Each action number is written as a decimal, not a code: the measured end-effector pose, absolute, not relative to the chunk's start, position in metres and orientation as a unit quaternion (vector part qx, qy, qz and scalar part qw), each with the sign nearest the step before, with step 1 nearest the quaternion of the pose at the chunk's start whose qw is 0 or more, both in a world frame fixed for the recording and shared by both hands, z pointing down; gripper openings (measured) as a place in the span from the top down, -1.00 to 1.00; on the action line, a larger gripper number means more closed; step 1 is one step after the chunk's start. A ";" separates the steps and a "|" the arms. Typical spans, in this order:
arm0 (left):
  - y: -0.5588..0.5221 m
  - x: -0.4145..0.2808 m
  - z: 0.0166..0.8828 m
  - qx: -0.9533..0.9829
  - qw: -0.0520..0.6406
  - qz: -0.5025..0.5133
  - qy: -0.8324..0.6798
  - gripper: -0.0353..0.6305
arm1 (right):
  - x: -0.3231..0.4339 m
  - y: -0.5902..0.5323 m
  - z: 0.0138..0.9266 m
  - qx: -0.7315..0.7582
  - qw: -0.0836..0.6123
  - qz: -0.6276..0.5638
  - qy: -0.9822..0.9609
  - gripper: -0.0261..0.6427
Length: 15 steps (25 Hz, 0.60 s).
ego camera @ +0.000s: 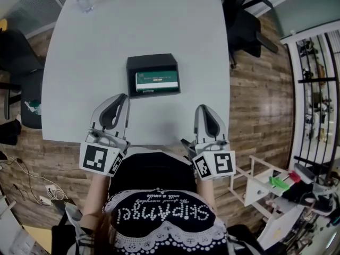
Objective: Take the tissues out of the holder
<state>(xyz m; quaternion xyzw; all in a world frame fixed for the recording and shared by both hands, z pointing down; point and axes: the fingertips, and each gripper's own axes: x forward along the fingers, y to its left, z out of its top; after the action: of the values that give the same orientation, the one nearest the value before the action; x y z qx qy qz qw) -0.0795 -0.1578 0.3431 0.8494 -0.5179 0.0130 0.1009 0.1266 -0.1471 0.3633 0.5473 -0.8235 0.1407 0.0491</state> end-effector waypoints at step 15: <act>-0.186 -0.065 0.351 0.886 0.072 0.093 -0.448 0.18 | 0.136 -0.147 0.371 0.557 0.050 0.151 -0.815 0.82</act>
<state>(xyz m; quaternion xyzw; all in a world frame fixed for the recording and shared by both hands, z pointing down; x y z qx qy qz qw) -0.0649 -0.1864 0.3509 0.8860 -0.4483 0.0932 0.0723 0.1358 -0.1472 0.3708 0.5573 -0.8149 0.1510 0.0502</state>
